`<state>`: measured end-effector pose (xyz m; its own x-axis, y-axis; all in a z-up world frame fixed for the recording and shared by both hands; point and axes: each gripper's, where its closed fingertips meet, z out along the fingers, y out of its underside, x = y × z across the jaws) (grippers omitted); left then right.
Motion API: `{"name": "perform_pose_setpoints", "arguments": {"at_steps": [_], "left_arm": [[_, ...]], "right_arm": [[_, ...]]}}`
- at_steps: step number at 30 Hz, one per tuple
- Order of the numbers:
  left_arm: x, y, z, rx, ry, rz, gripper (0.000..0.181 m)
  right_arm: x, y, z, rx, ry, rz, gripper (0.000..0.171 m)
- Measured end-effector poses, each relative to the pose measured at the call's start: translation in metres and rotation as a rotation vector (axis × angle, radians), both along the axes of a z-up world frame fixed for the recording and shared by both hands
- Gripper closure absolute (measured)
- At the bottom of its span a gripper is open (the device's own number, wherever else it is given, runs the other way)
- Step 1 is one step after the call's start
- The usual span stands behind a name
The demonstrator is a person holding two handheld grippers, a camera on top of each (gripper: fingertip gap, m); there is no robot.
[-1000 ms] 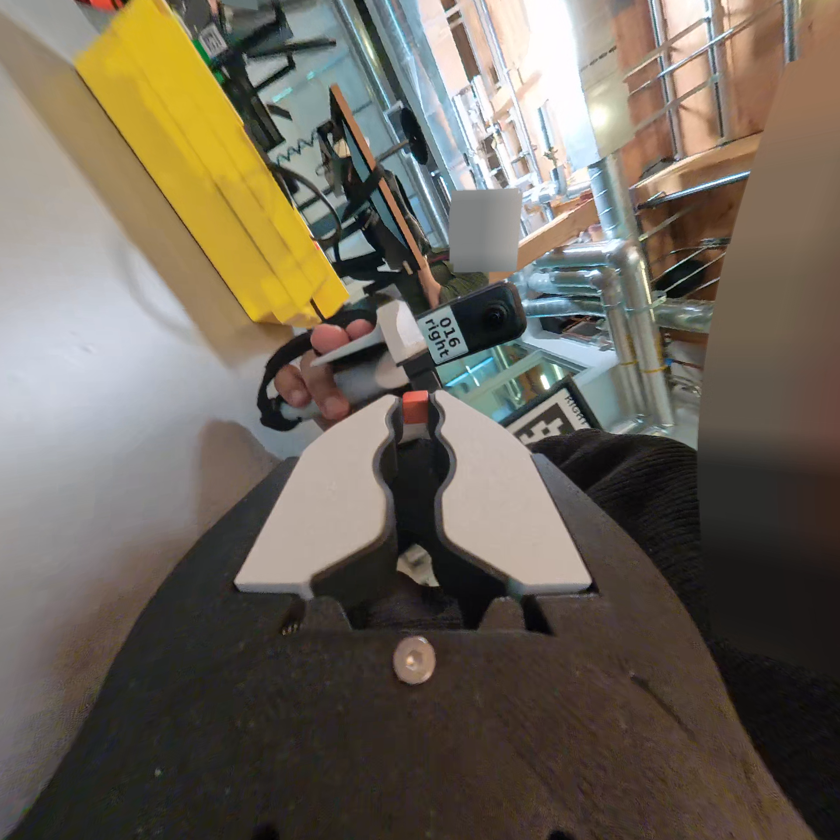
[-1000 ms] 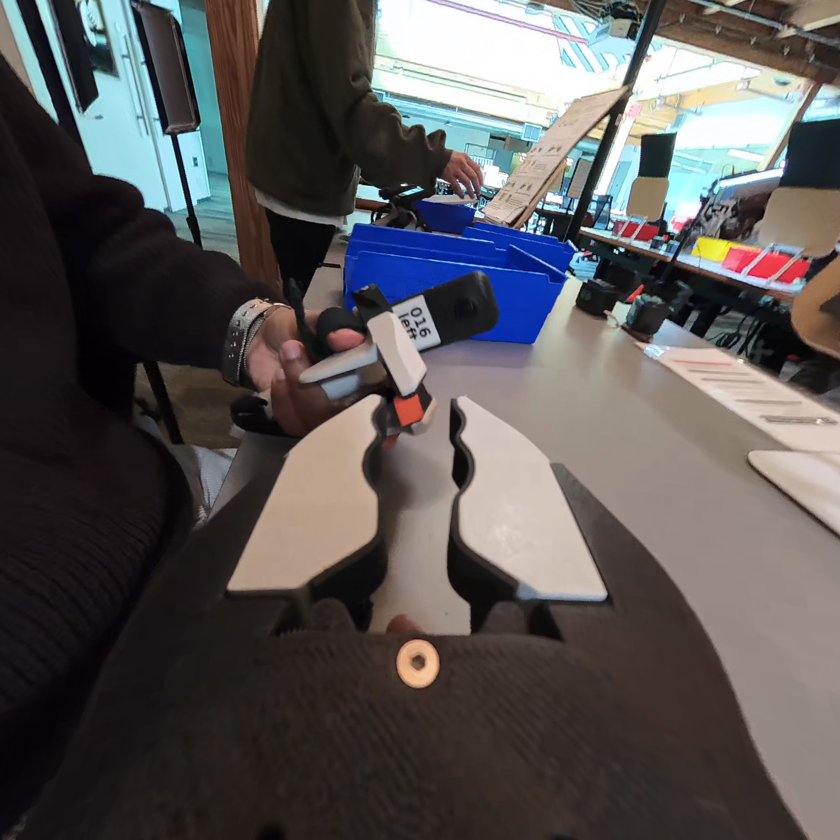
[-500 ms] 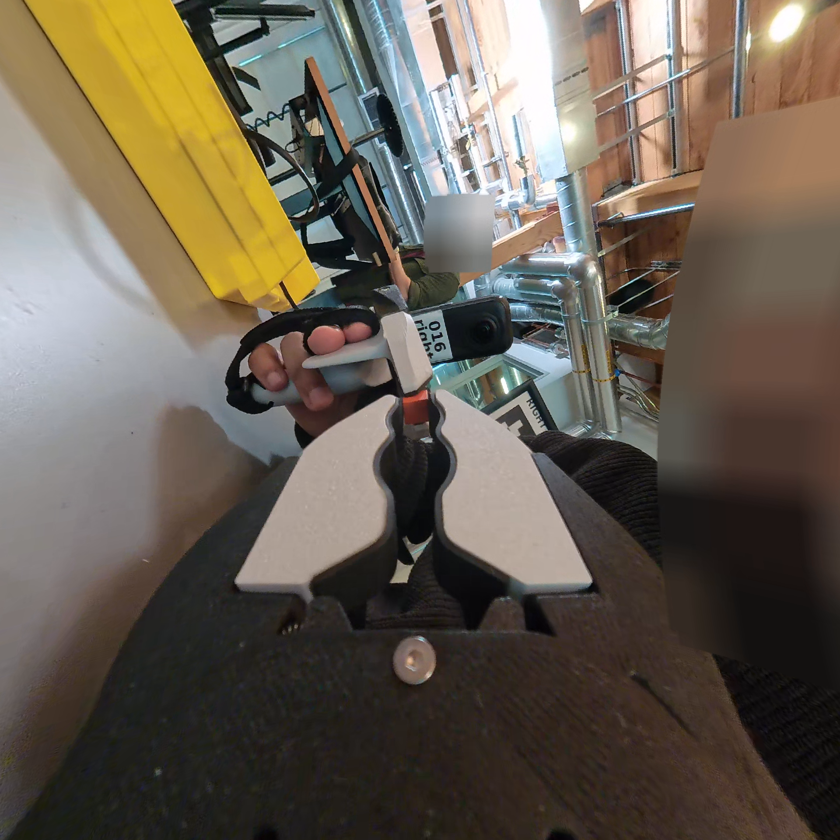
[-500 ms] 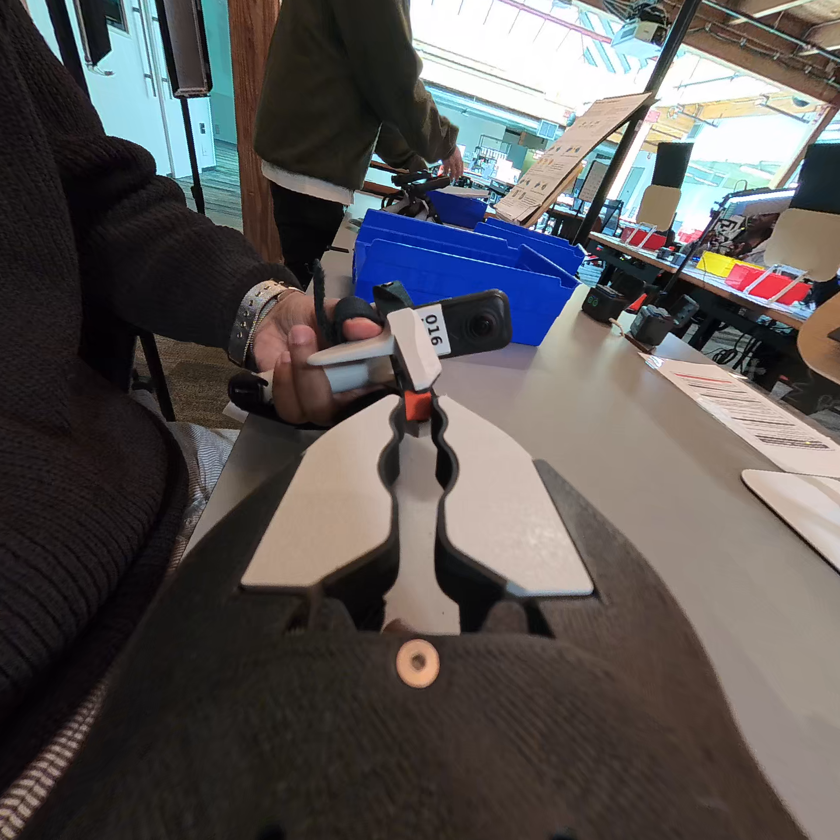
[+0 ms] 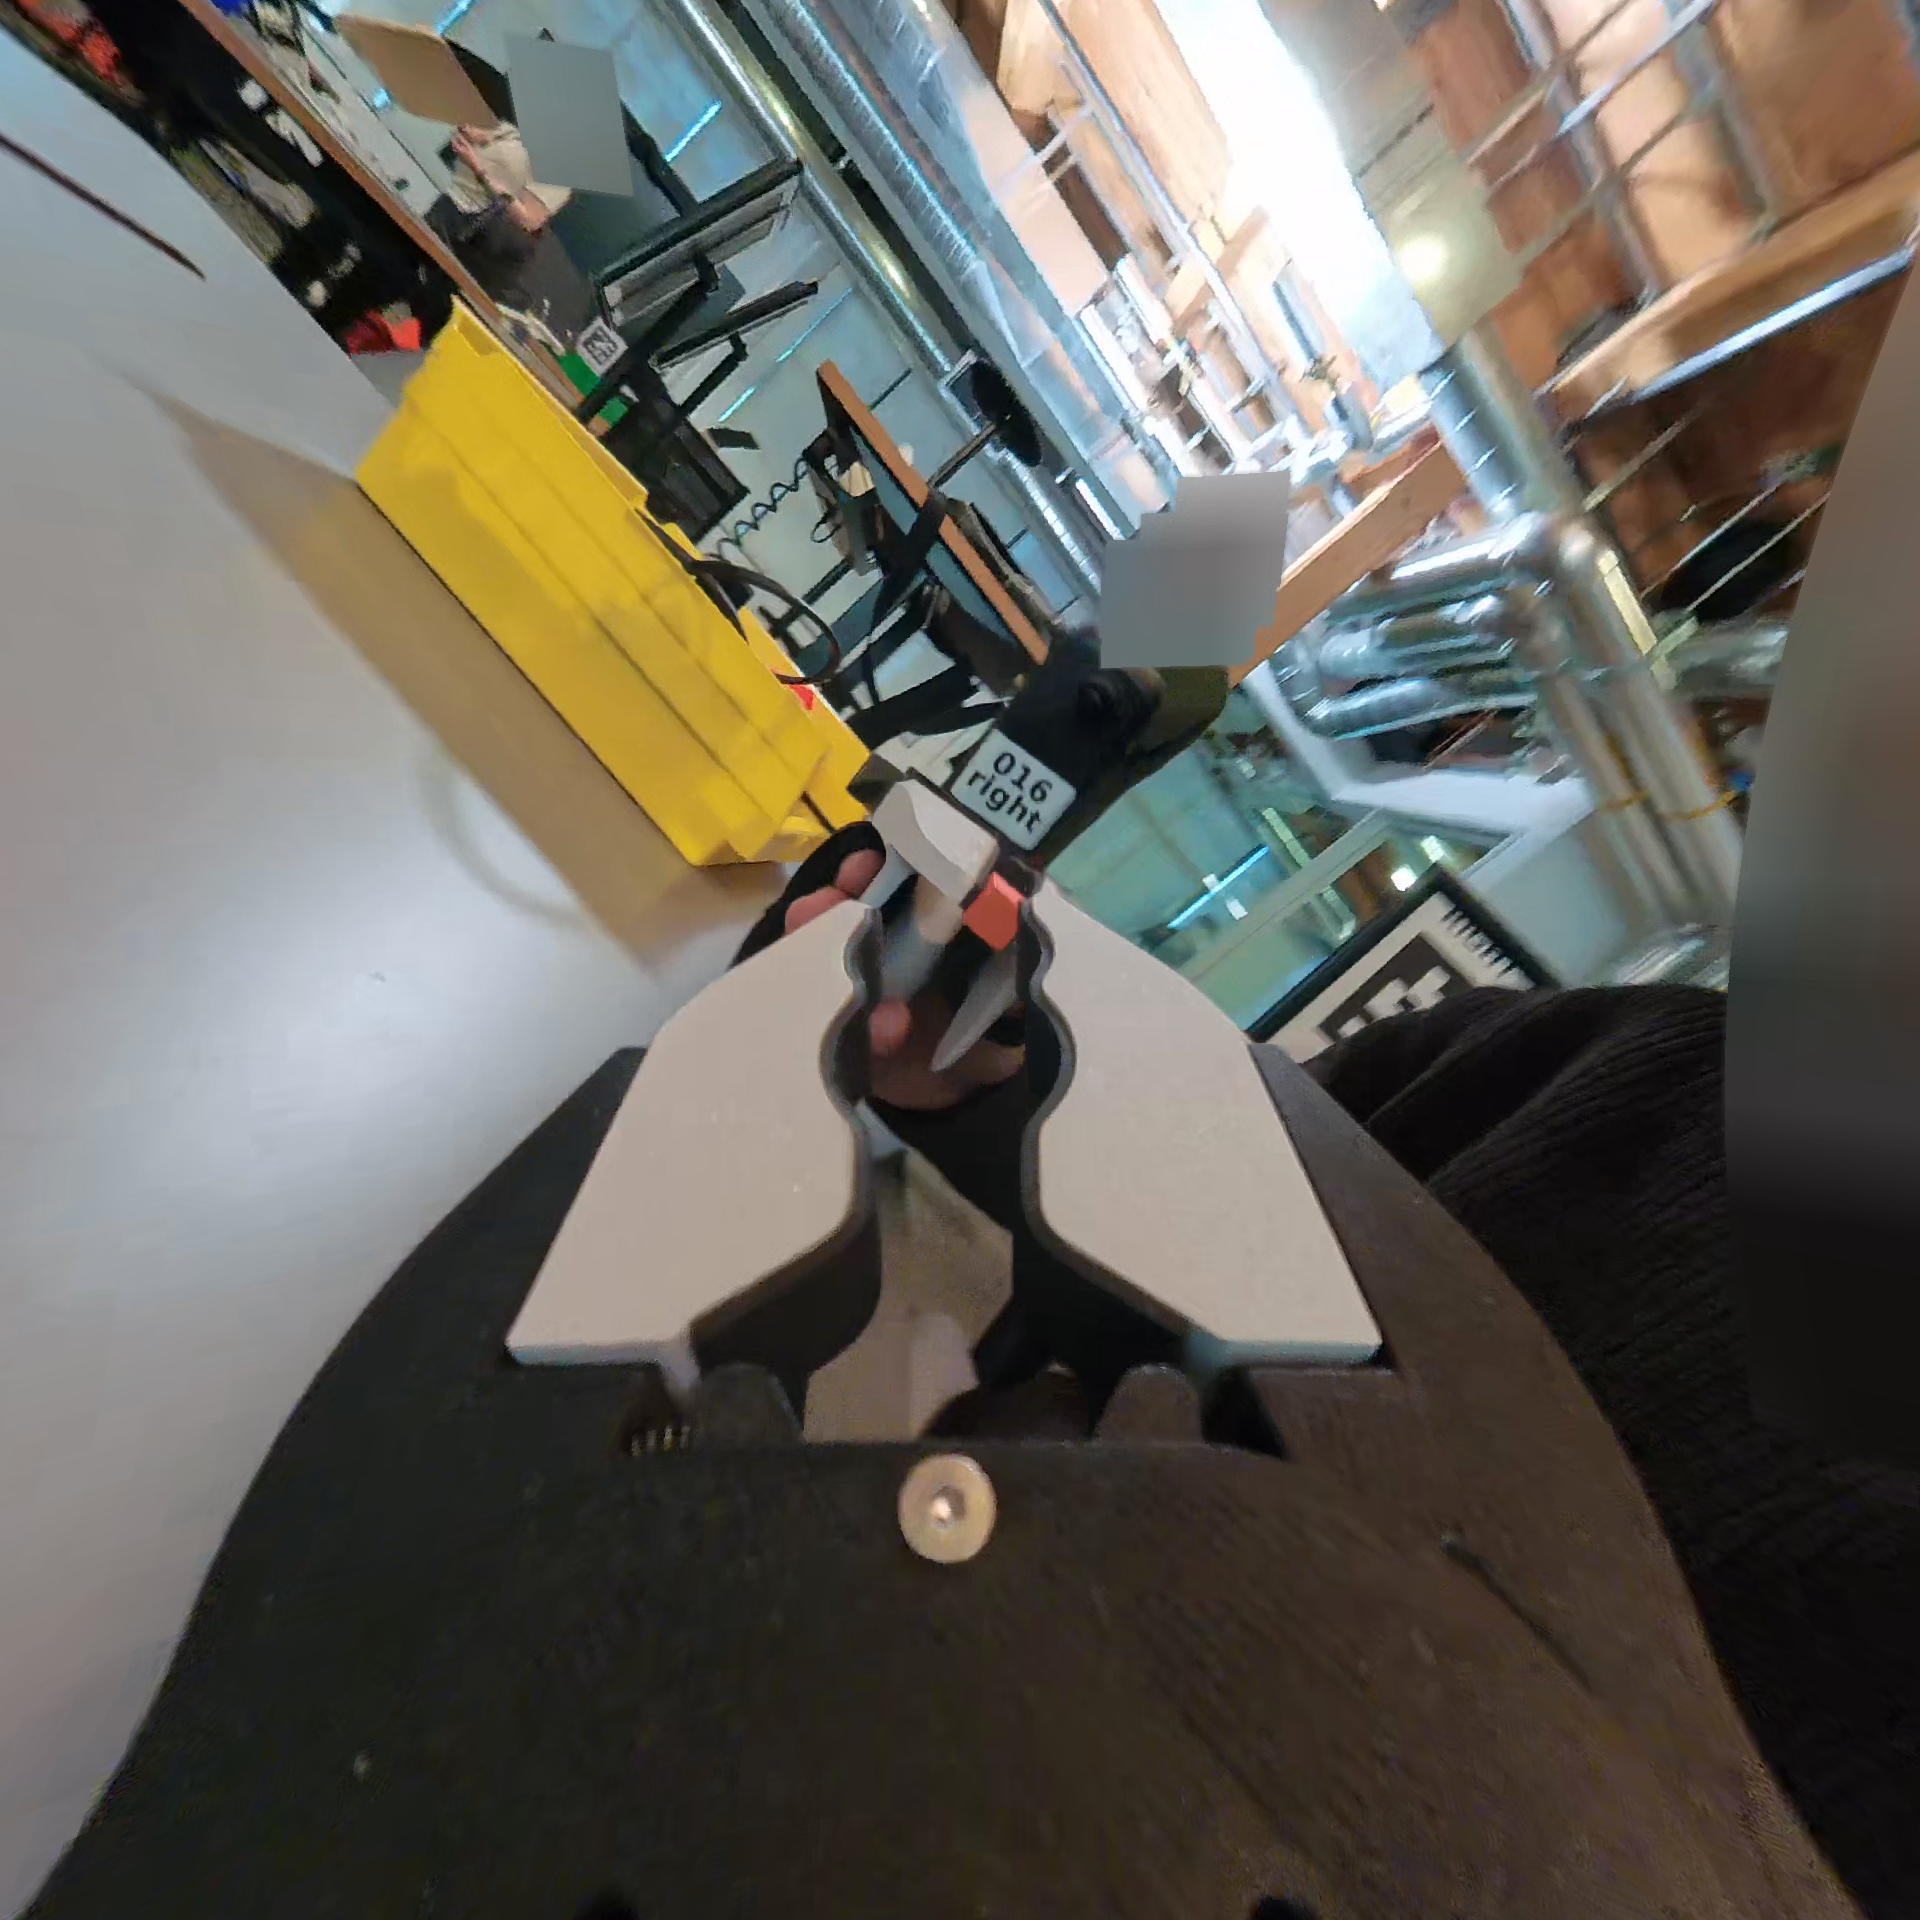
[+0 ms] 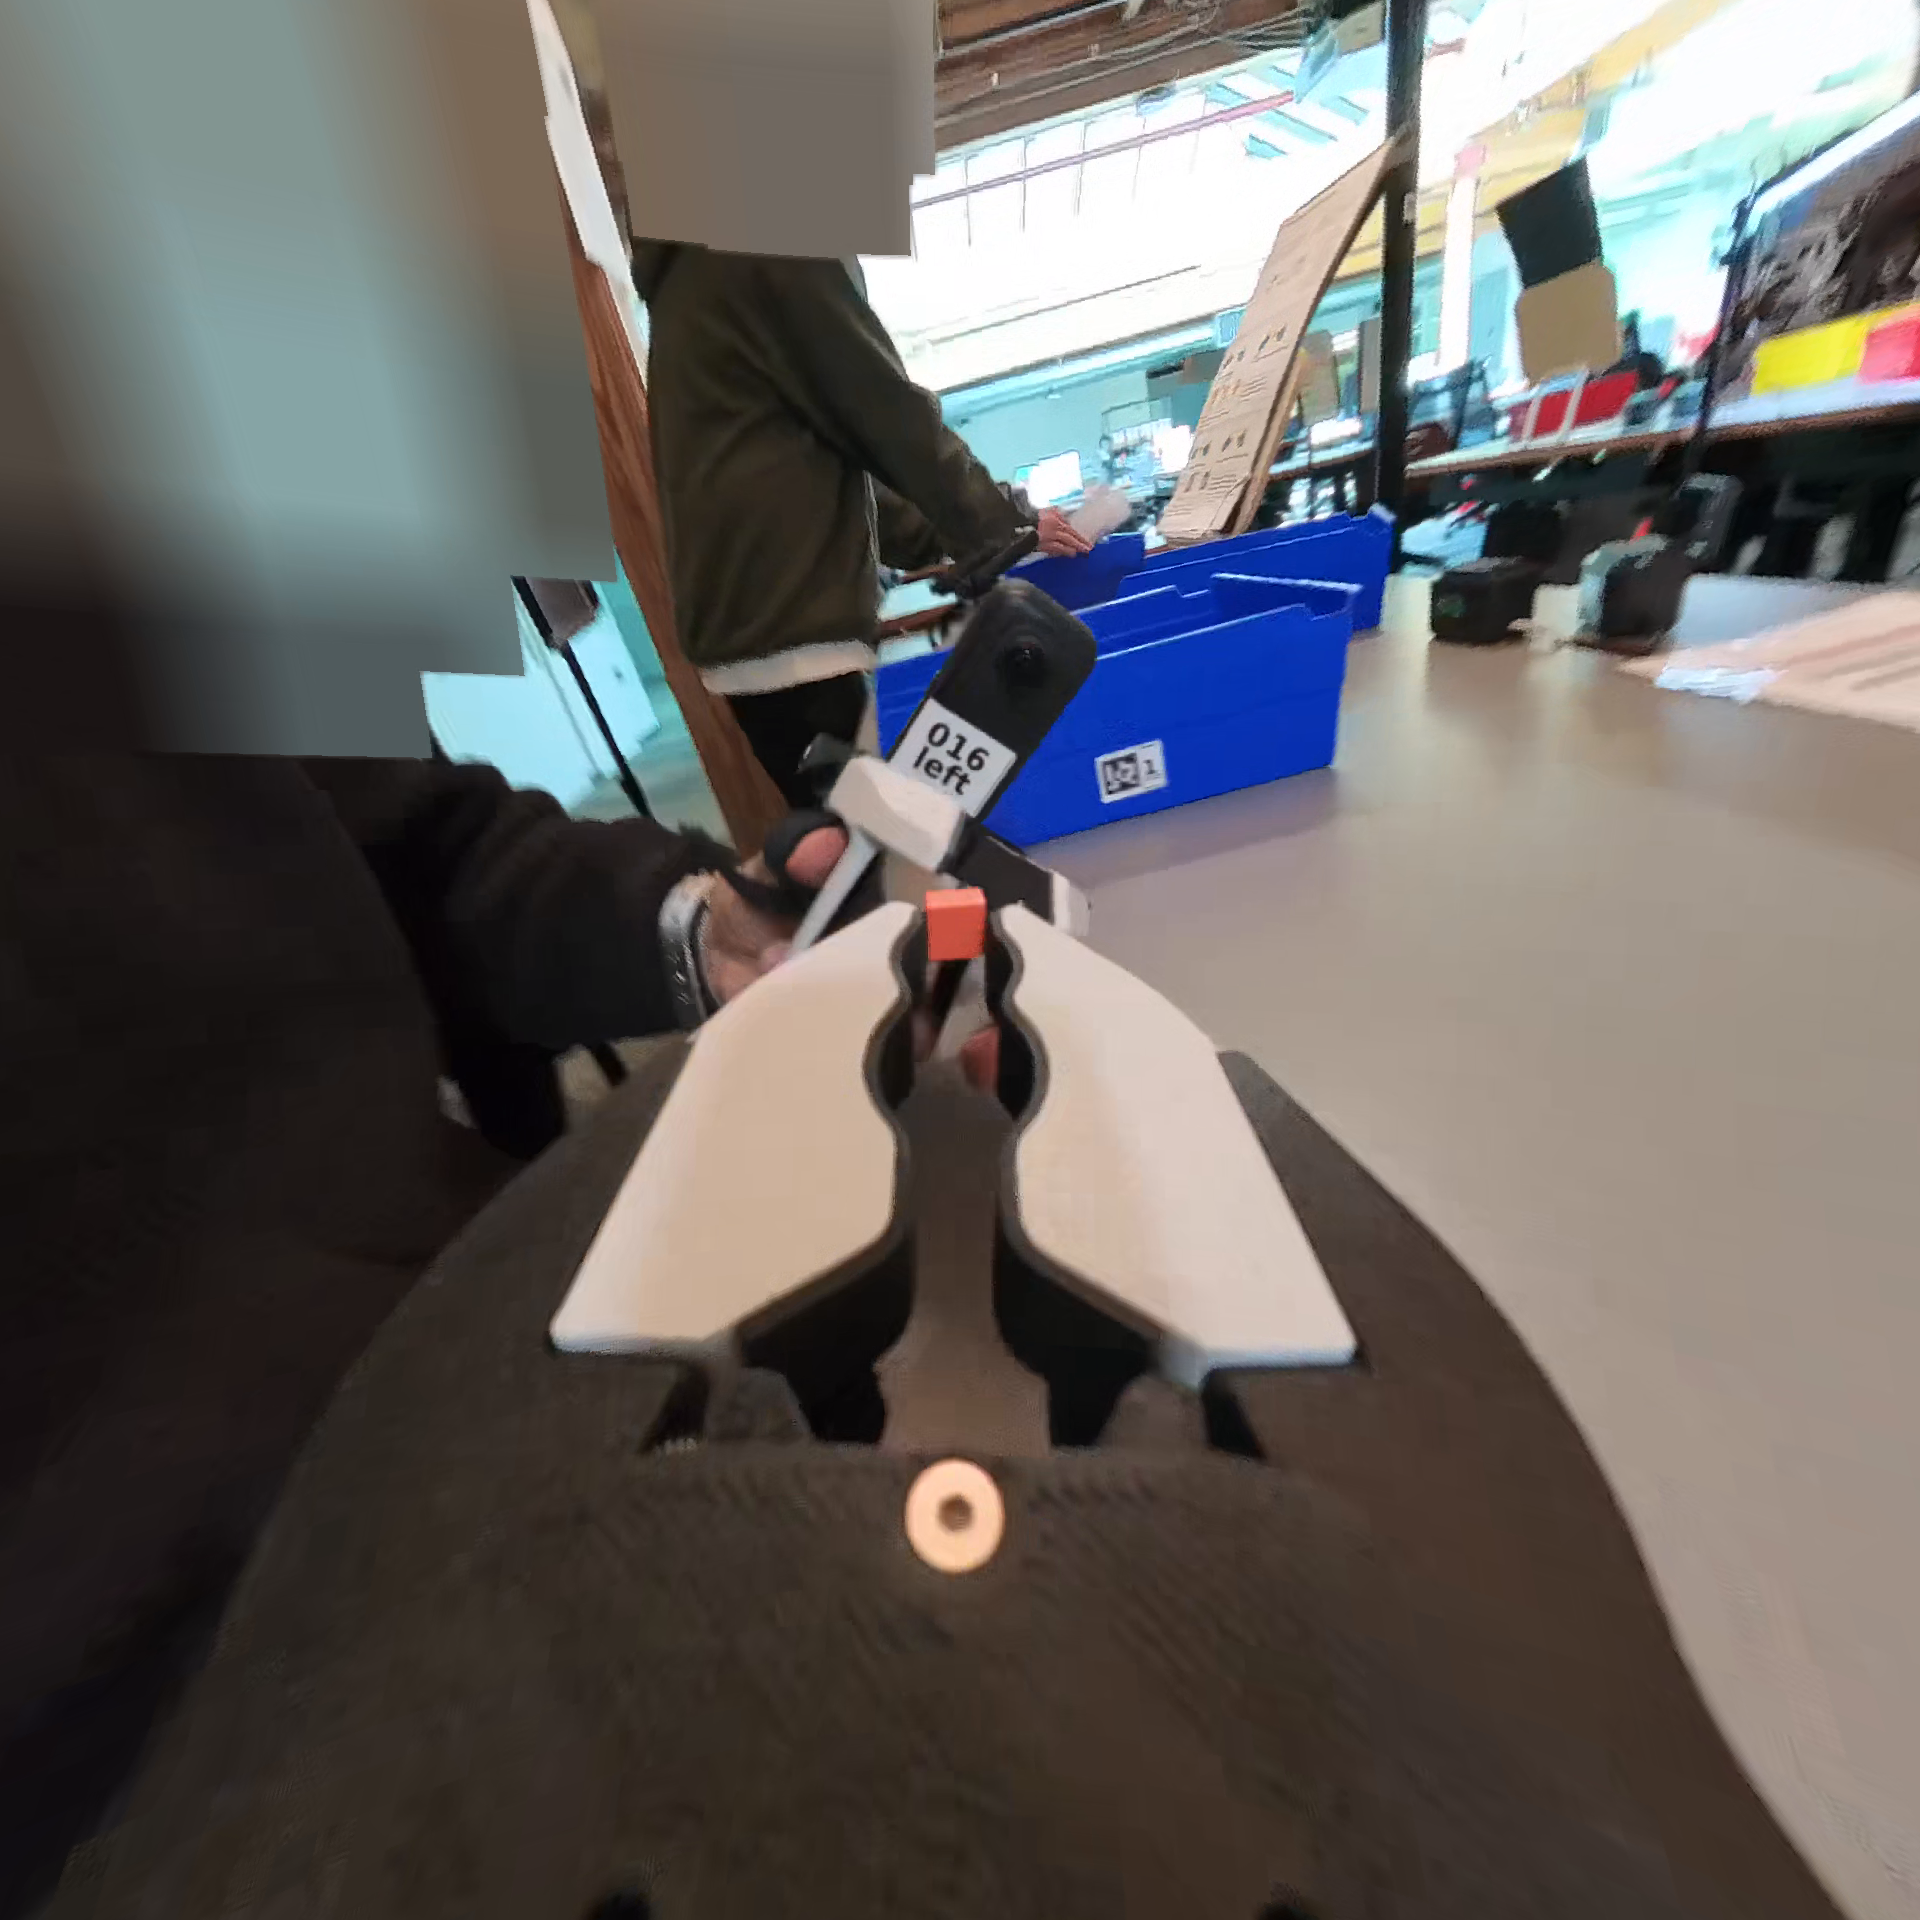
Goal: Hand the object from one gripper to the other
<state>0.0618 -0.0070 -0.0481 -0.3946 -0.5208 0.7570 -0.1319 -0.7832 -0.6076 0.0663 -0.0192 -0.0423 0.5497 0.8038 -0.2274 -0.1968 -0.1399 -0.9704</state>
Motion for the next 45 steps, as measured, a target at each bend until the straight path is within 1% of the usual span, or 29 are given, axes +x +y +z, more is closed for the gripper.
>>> {"name": "perform_pose_setpoints", "arguments": {"at_steps": [1,5,8,10,14,17,21,27,30,32,34,36,38,41,45], "left_arm": [[0.0,-0.002,0.0,0.056,0.002,0.012,0.158],[0.001,-0.01,-0.001,0.324,0.005,0.076,0.156],[0.003,-0.012,-0.003,0.549,0.015,0.155,0.15],[0.004,-0.013,-0.005,0.663,0.026,0.195,0.146],[0.005,-0.016,-0.008,0.831,0.026,0.24,0.147],[0.004,-0.021,-0.009,0.956,0.008,0.265,0.156],[0.006,-0.026,-0.013,1.053,0.012,0.272,0.161],[0.006,-0.026,-0.016,1.098,0.017,0.28,0.169],[0.006,-0.027,-0.016,1.132,0.016,0.277,0.17],[0.006,-0.027,-0.016,1.143,0.014,0.276,0.171],[0.006,-0.025,-0.016,1.149,0.029,0.284,0.171],[0.007,-0.02,-0.02,1.178,0.072,0.297,0.171],[0.008,-0.013,-0.026,1.225,0.132,0.32,0.172],[0.009,-0.003,-0.039,1.319,0.243,0.34,0.172],[0.009,0.002,-0.054,1.491,0.346,0.346,0.172]], "right_arm": [[0.002,0.0,0.002,-0.047,0.058,0.016,0.161],[0.008,0.002,0.004,-0.228,0.26,0.081,0.161],[0.006,0.001,0.0,-0.35,0.344,0.14,0.161],[0.003,0.001,-0.004,-0.414,0.373,0.174,0.161],[-0.003,-0.002,-0.011,-0.536,0.418,0.241,0.161],[-0.005,-0.003,-0.014,-0.603,0.466,0.283,0.161],[-0.006,-0.004,-0.016,-0.659,0.511,0.322,0.16],[-0.009,-0.006,-0.018,-0.705,0.531,0.357,0.16],[-0.009,-0.007,-0.018,-0.717,0.546,0.373,0.16],[-0.009,-0.004,-0.021,-0.724,0.552,0.359,0.152],[-0.006,0.002,-0.027,-0.719,0.535,0.301,0.141],[0.0,0.008,-0.032,-0.698,0.486,0.22,0.139],[0.006,0.013,-0.038,-0.659,0.383,0.121,0.139],[0.013,0.017,-0.047,-0.587,0.175,-0.016,0.142],[0.011,0.018,-0.052,-0.548,0.039,-0.093,0.143]]}}
